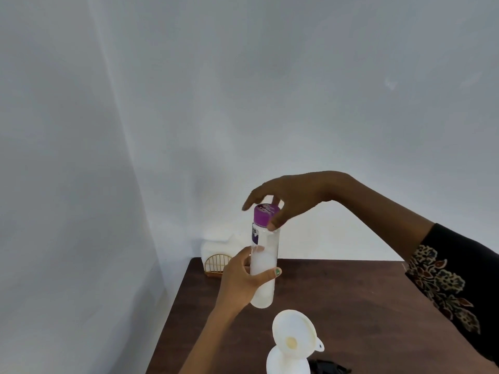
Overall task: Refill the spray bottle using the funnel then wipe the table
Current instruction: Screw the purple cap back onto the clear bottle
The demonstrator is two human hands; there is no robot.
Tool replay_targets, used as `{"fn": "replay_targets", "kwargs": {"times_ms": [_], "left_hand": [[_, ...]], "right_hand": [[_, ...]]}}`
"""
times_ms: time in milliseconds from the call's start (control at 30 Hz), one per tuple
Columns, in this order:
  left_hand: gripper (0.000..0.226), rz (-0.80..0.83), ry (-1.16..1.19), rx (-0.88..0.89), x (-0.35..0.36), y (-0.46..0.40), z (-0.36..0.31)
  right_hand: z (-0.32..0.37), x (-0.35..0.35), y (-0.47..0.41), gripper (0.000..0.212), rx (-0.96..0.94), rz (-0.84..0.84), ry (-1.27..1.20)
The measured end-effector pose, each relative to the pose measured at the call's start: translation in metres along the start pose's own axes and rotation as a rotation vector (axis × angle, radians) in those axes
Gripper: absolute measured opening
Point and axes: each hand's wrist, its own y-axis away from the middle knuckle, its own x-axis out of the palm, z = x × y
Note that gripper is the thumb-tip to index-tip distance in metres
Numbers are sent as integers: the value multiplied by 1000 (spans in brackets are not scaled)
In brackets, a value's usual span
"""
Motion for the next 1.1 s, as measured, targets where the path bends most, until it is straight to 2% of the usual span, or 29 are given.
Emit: {"fn": "replay_targets", "kwargs": {"times_ms": [67,100,167,200,267,333,400,667,900,1100], "left_hand": [[61,2,-13,10,0,0,0],[60,11,-12,20,1,0,0],[59,19,0,25,1,0,1],[60,18,5,23,1,1,1],[61,11,16,23,1,0,1],[63,6,3,14,1,-2,1],[65,1,-20,-3,2,-2,0],[64,51,15,-6,6,-3,4],[61,-22,32,-24,7,-12,8],[58,80,-33,-115,20,-25,25]], "right_hand": [[2,6,-3,36,83,-6,47],[3,8,-5,42,158,-33,111],[6,10,-7,68,295,-142,262],[5,11,-8,73,316,-192,307],[-1,8,-7,68,269,-194,253],[-1,5,-1,49,164,-67,66],[-2,5,1,48,49,21,0],[-5,18,-8,48,40,-84,-4],[-9,37,-19,50,-24,-230,-51],[-25,65,-38,56,34,-197,-18]]}}
